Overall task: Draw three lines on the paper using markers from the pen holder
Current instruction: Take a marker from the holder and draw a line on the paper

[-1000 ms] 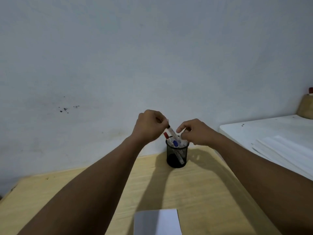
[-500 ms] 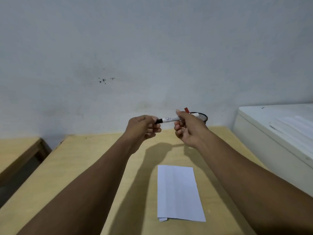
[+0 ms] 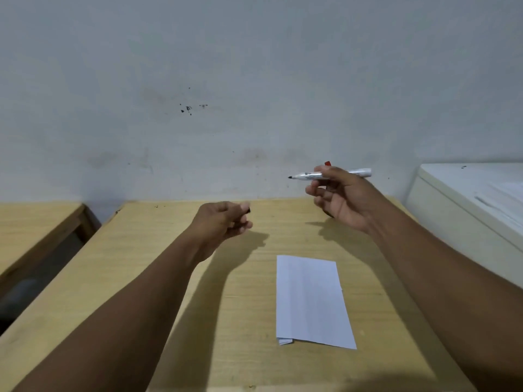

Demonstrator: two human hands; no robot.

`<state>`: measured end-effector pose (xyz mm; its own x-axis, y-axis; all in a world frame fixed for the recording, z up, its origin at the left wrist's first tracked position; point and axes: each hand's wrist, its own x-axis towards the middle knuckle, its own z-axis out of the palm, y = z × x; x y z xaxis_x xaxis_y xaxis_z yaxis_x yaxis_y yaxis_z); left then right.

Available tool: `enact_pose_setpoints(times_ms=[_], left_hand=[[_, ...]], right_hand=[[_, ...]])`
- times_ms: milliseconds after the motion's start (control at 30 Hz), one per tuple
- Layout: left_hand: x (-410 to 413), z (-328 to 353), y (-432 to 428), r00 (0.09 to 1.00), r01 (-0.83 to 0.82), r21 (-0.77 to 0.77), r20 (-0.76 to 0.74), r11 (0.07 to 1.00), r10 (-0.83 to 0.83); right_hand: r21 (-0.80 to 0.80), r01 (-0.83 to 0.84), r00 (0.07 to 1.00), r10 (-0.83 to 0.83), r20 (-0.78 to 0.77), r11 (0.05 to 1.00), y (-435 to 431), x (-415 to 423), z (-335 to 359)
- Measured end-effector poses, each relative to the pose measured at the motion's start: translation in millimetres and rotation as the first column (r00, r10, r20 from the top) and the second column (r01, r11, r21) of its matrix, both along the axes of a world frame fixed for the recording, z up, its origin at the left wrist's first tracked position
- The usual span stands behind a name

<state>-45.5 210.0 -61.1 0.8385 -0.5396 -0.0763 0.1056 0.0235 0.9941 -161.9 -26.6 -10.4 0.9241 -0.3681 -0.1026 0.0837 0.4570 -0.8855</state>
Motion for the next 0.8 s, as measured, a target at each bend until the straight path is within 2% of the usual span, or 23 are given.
enact_pose_setpoints(times_ms=[33, 100, 200, 400, 567, 633, 700, 800], left_hand=[[4, -7, 9, 0.992, 0.000, 0.164, 0.124, 0.987, -0.020], [7, -17, 17, 0.929, -0.019, 0.458, 0.336, 0.889, -0.154], [0, -24, 12, 0.842, -0.032, 0.658, 0.424, 0.752, -0.335], [-9, -28, 3, 0.787, -0.023, 0.753, 0.420, 0.658, -0.453], [-7, -28, 4, 0.782, -0.031, 0.780, 0.409, 0.625, -0.471], [-9, -28, 3, 0.746, -0.086, 0.784, 0.459, 0.615, -0.482], [-16, -25, 2, 0.687, -0.167, 0.739, 0.562, 0.653, -0.461], [-32, -19, -3, 0.591, -0.181, 0.672, 0.658, 0.718, -0.467]], right_hand=[[-0.046, -0.016, 1.000, 0.015, -0.020, 0.999, -8, -5, 0], [-0.188, -0.070, 0.994, 0.051, -0.101, 0.980, -14, -10, -4], [-0.339, -0.121, 0.981, 0.060, -0.186, 0.933, -6, -8, -17], [-0.468, -0.148, 0.973, 0.043, -0.228, 0.871, 12, -1, -38], [-0.486, -0.126, 0.972, 0.010, -0.234, 0.865, 14, 0, -40], [-0.490, -0.109, 0.973, -0.008, -0.229, 0.865, 12, -1, -39], [-0.492, -0.082, 0.975, -0.032, -0.219, 0.867, 10, -1, -38], [-0.491, -0.052, 0.976, -0.060, -0.210, 0.870, 9, -1, -37]])
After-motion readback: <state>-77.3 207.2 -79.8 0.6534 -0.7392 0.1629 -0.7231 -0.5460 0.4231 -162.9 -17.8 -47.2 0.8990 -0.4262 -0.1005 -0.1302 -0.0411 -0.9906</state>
